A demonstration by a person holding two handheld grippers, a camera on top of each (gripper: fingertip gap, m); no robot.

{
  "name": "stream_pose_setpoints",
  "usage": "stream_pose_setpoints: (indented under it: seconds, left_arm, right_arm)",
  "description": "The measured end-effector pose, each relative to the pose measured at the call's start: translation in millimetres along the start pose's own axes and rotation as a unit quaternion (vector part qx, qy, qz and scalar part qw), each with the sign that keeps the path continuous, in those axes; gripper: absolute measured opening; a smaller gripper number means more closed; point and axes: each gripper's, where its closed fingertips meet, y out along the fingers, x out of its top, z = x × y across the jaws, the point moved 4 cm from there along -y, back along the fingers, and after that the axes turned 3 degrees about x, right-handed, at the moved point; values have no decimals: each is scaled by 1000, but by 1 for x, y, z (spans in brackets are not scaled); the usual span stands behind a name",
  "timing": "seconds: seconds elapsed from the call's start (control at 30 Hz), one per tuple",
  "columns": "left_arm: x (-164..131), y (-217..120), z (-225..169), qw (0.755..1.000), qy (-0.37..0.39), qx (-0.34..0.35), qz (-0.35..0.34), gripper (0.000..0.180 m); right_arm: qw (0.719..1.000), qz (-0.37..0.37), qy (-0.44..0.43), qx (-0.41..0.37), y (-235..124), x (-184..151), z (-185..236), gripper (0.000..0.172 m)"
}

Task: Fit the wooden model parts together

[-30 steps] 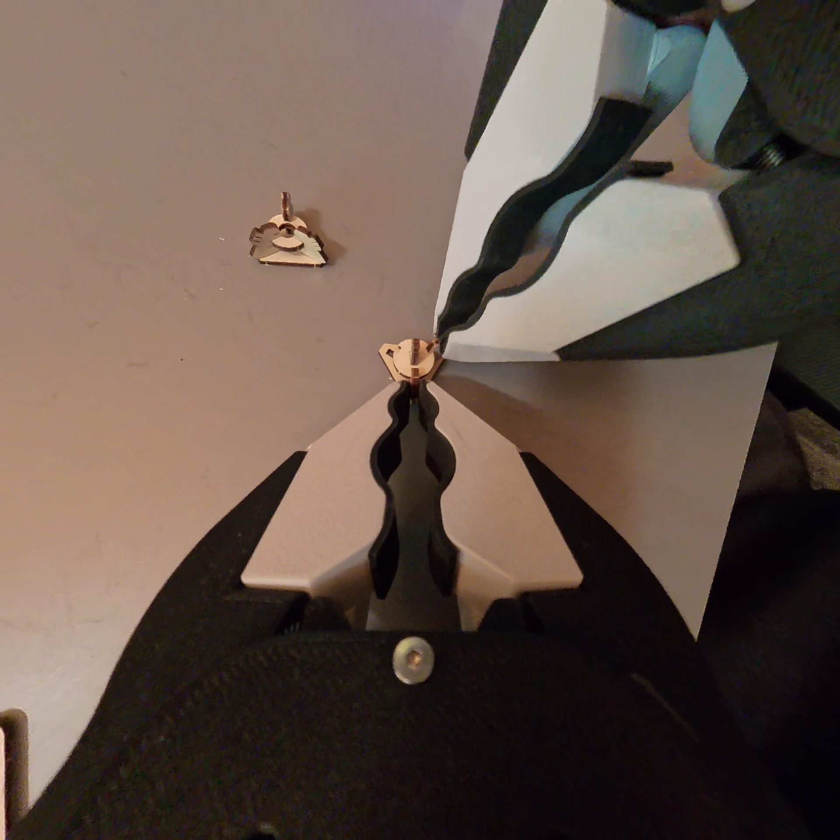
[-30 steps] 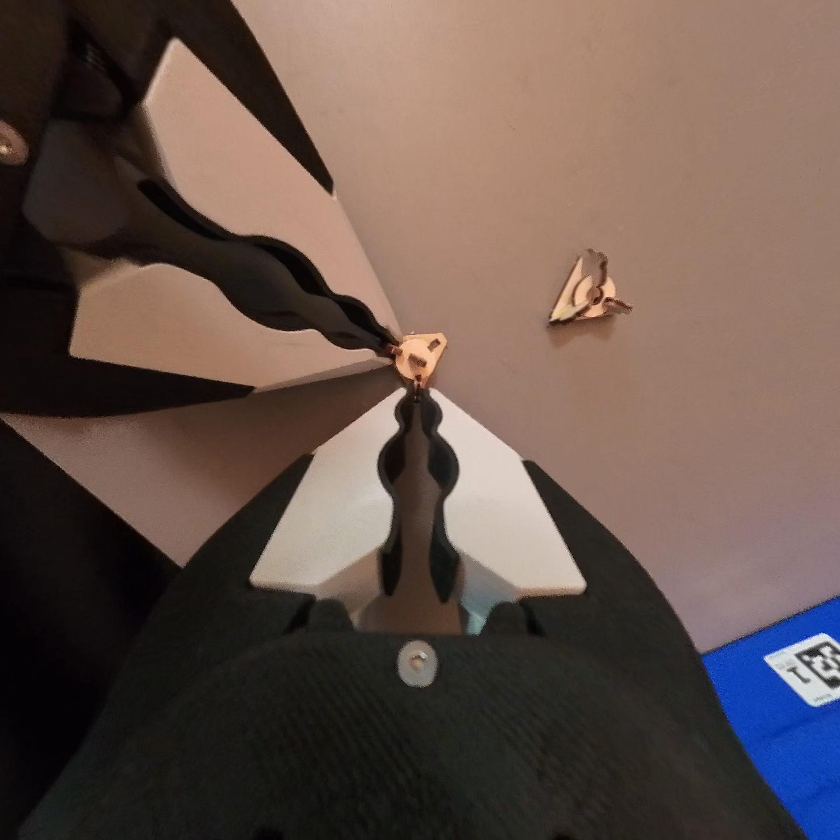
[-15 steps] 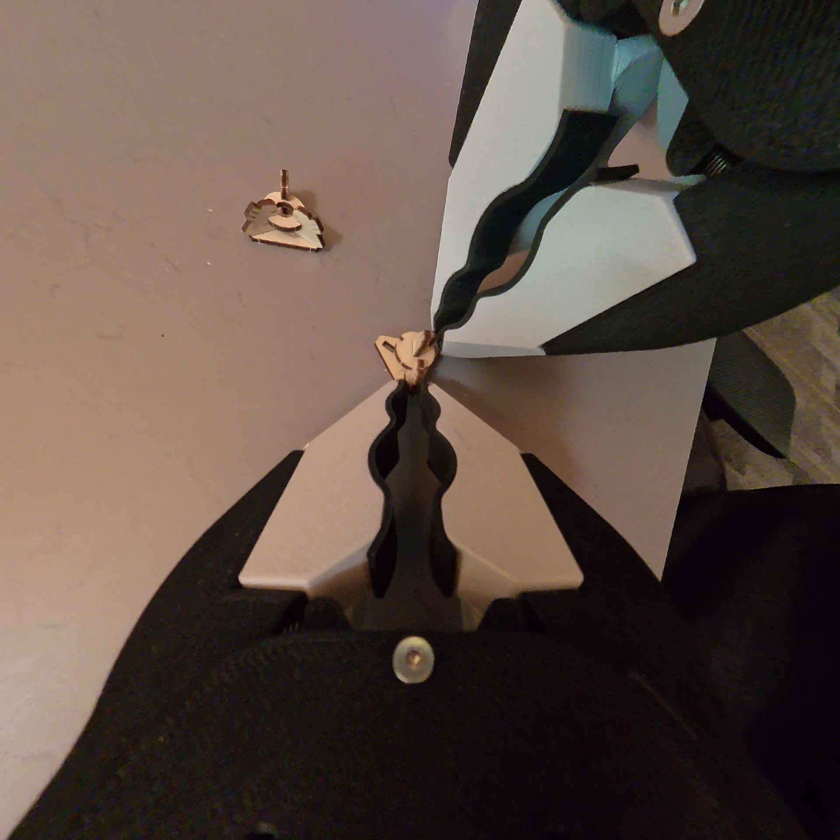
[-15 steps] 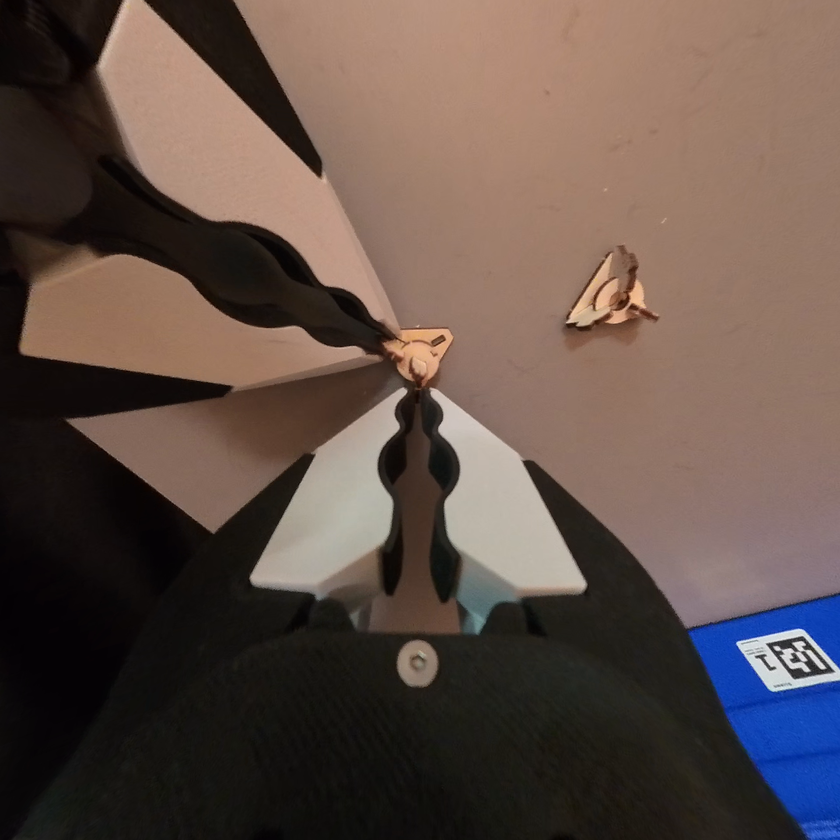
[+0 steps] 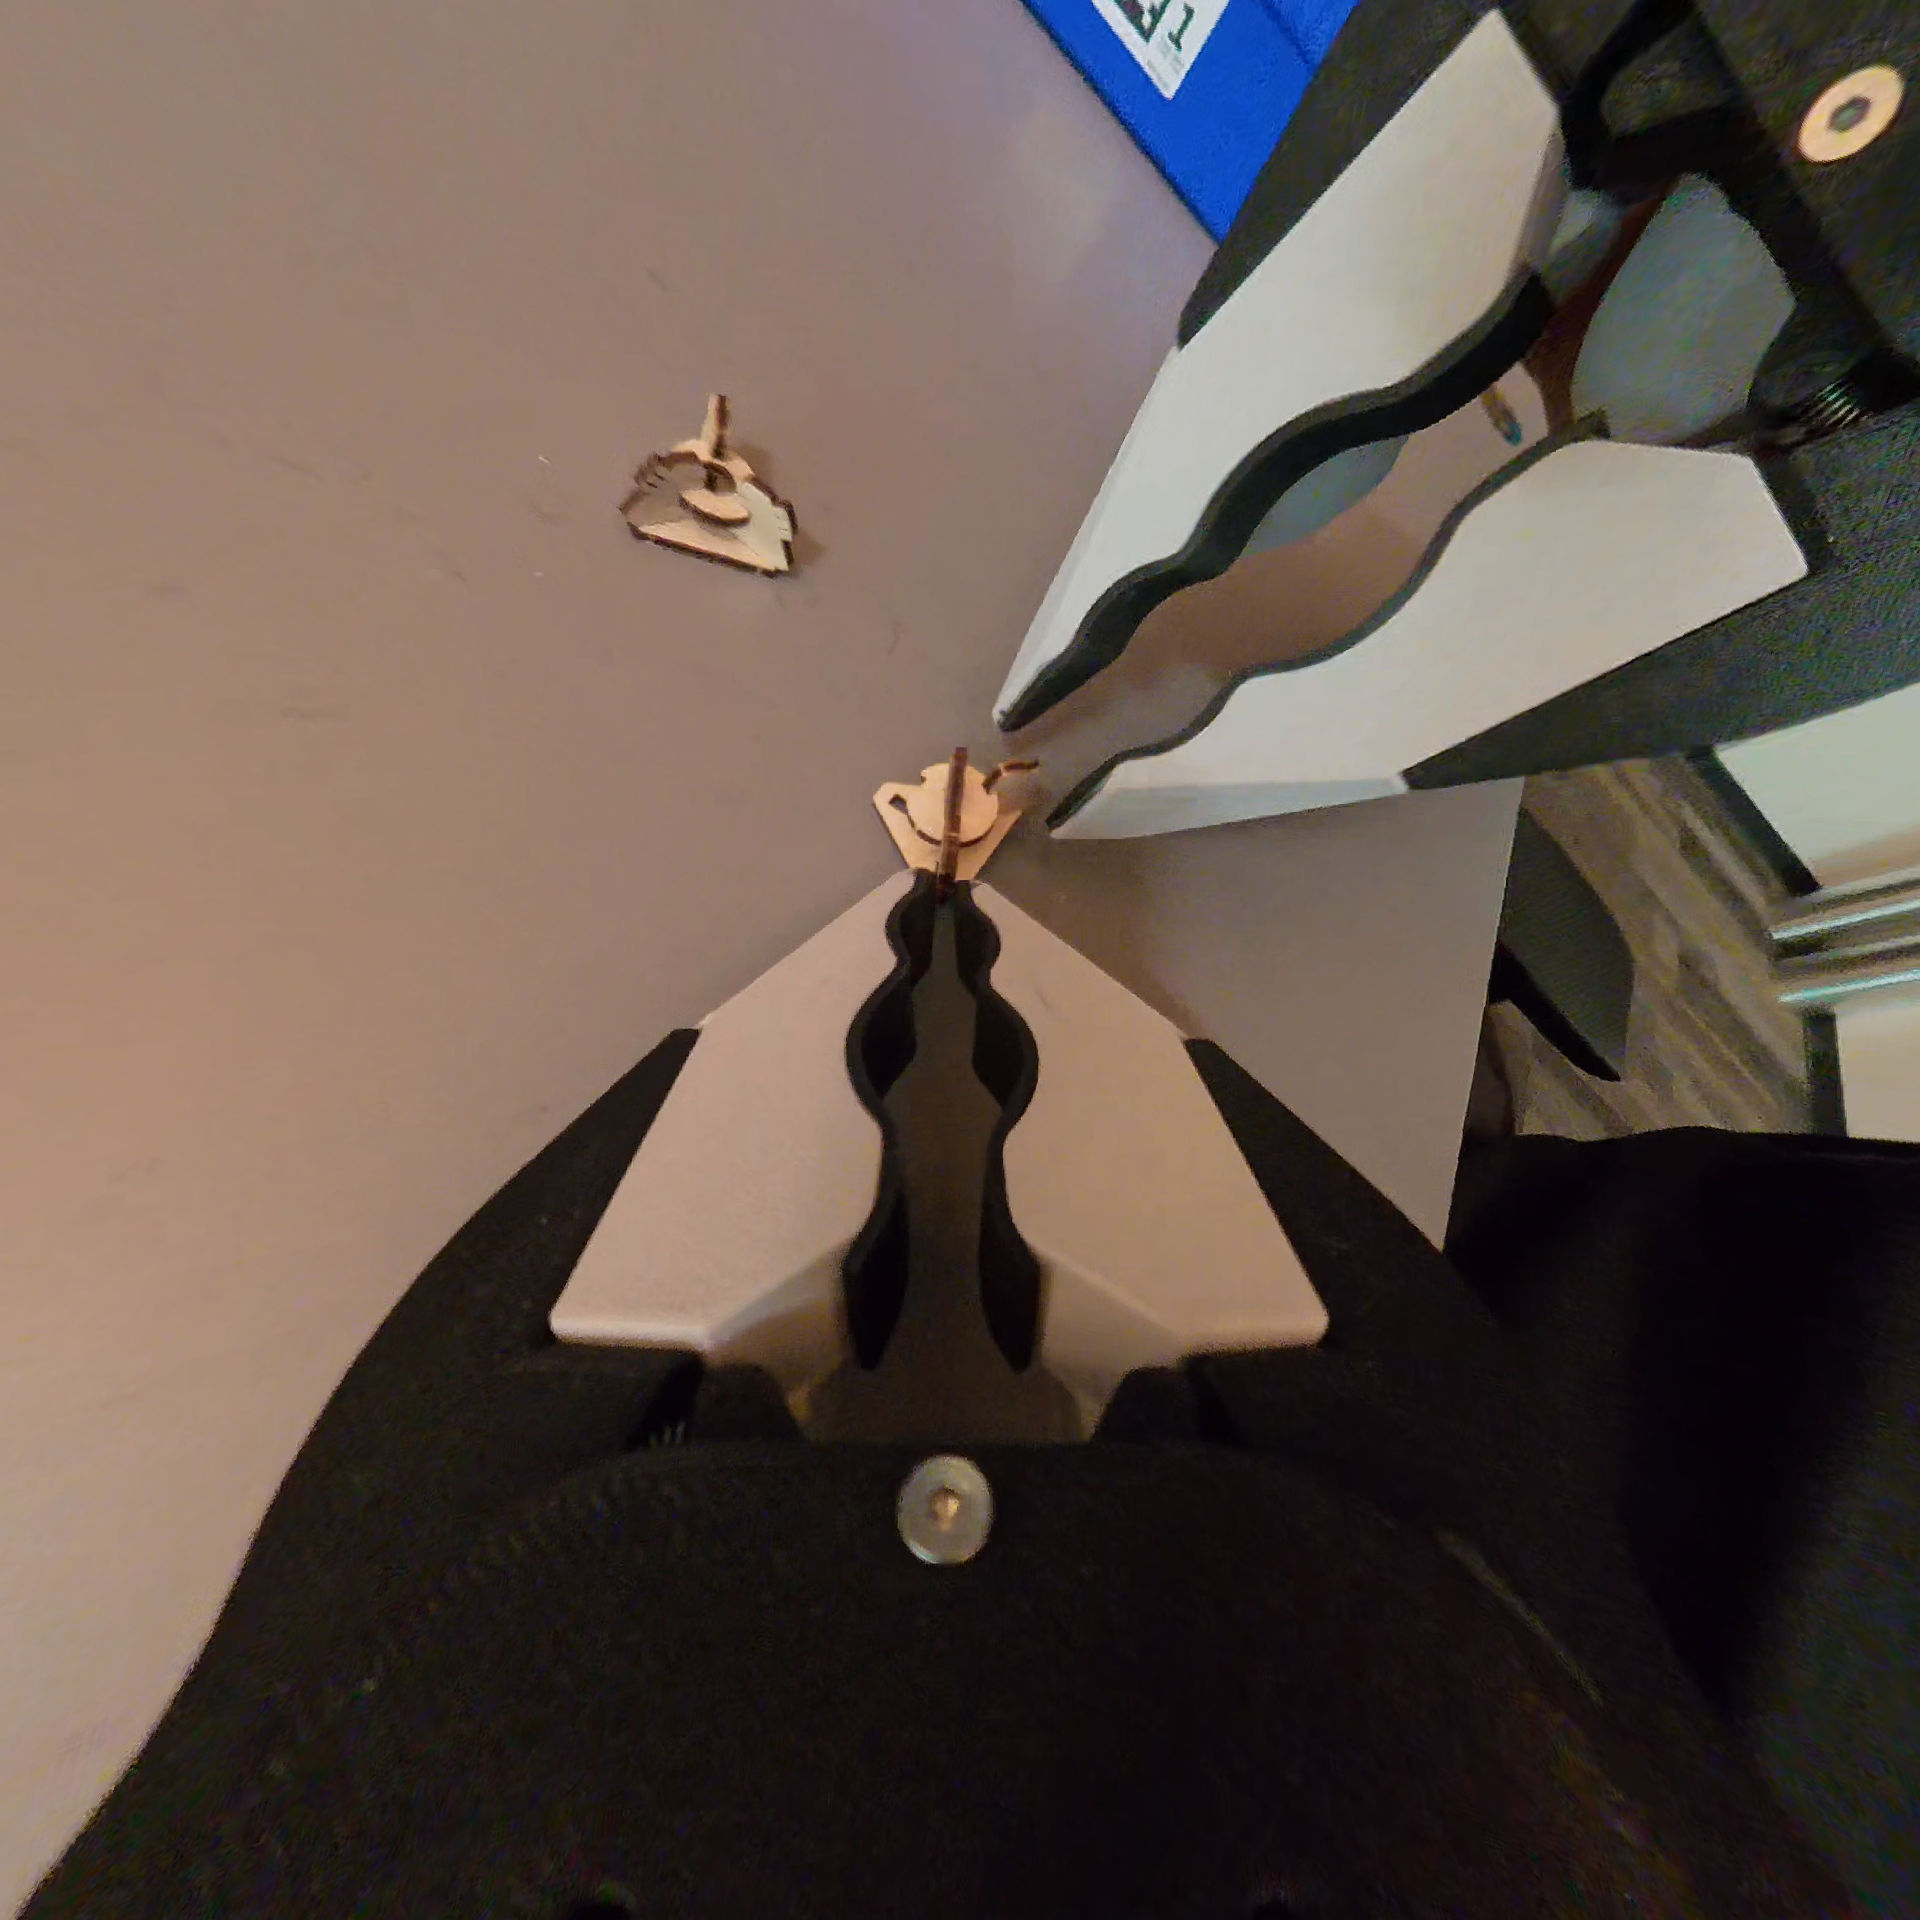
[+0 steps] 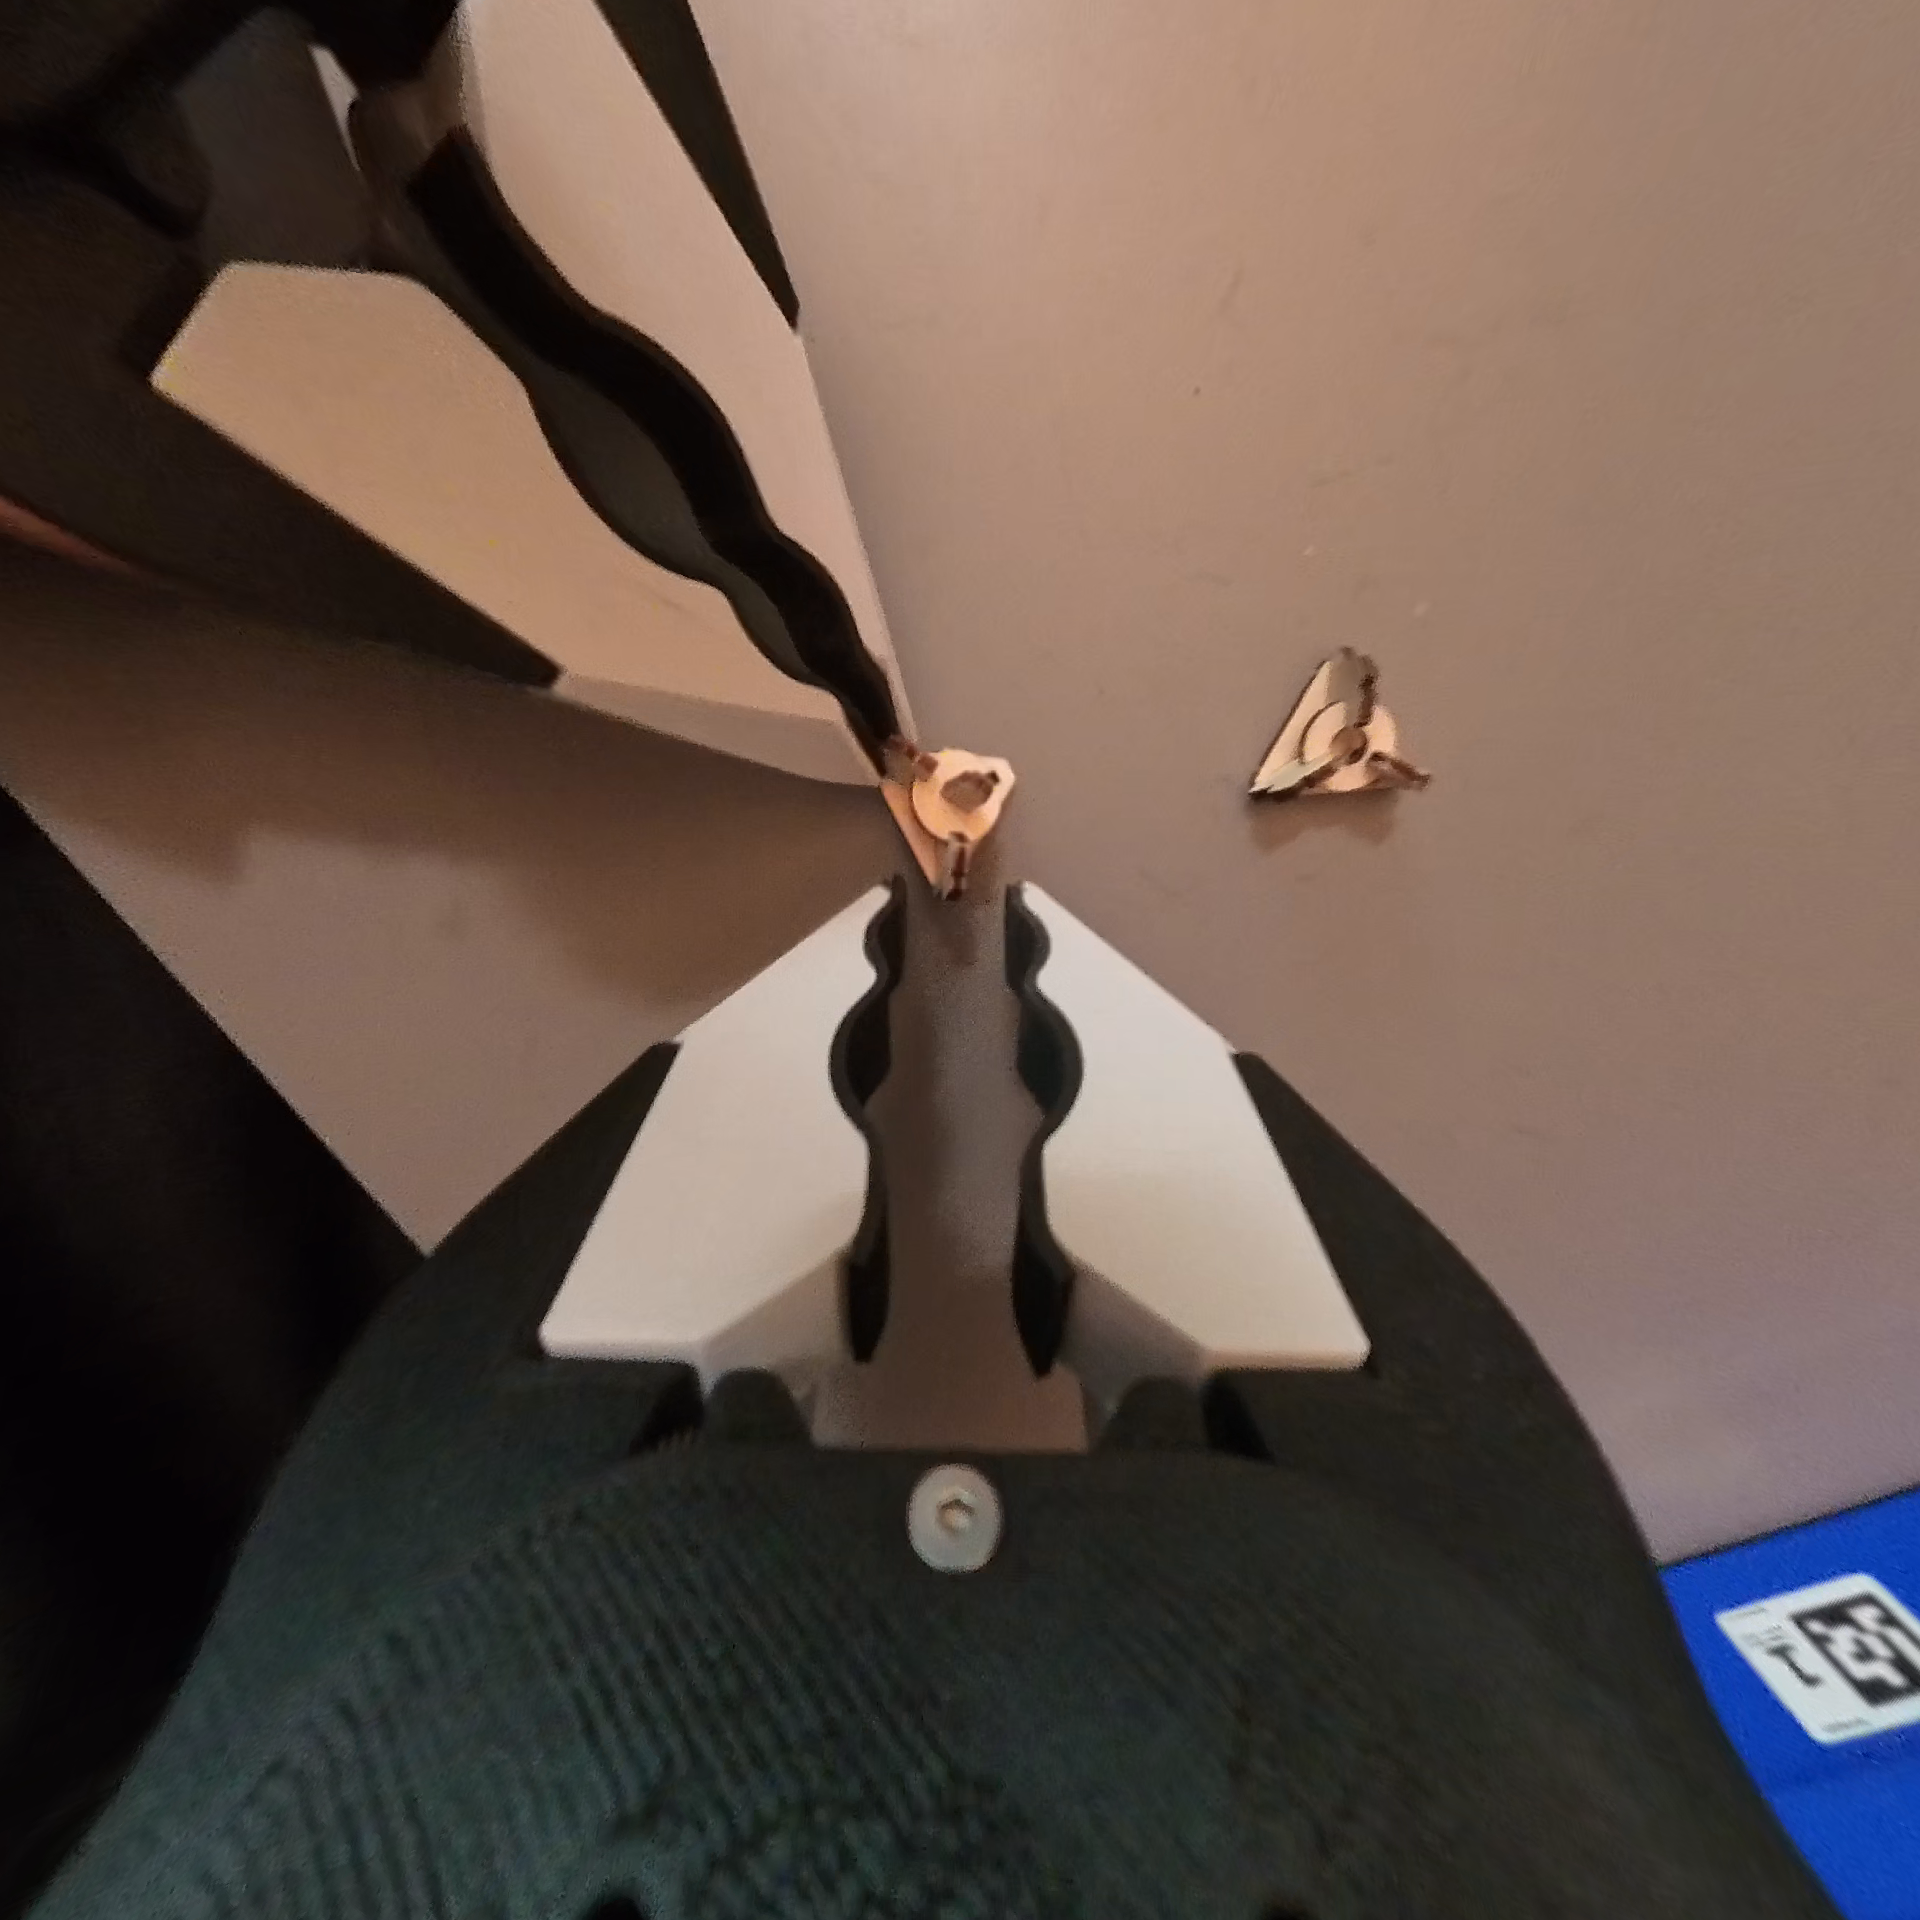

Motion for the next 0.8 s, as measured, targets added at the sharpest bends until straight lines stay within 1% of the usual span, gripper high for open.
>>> stream_pose_setpoints:
  seconds: [0.07, 0.13, 0.3, 0.43, 0.57, 0.6, 0.7, 0.8]
  left_arm:
    - [2, -4, 2, 1000, -6, -7, -12, 0]
    - [1, -4, 3, 1000, -12, -11, -6, 0]
    - [0, -3, 1, 1000, -3, -12, -1, 0]
    - [-2, -2, 0, 1000, 2, -12, 6, 0]
    - [-5, 2, -1, 1000, 20, 2, 24, 1]
    - [-5, 2, -2, 999, 24, -1, 24, 4]
    - [-2, -2, -5, 999, 18, -29, 7, 11]
    - [2, -10, 0, 999, 5, -39, -16, 12]
  right_arm:
    - [1000, -20, -16, -13, -3, 2, -1, 17]
    - [999, -29, -21, -16, -2, 2, 0, 16]
    - [999, -49, -8, -9, 1, 2, 1, 14]
    - [999, -54, 0, -5, 3, 2, 1, 3]
    - [999, -34, -3, -4, 9, -2, 3, 1]
    - [1000, -24, -6, -7, 11, -4, 3, 1]
    - [1000, -11, -13, -15, 12, -3, 4, 1]
    - [1000, 3, -12, -16, 12, -2, 4, 1]
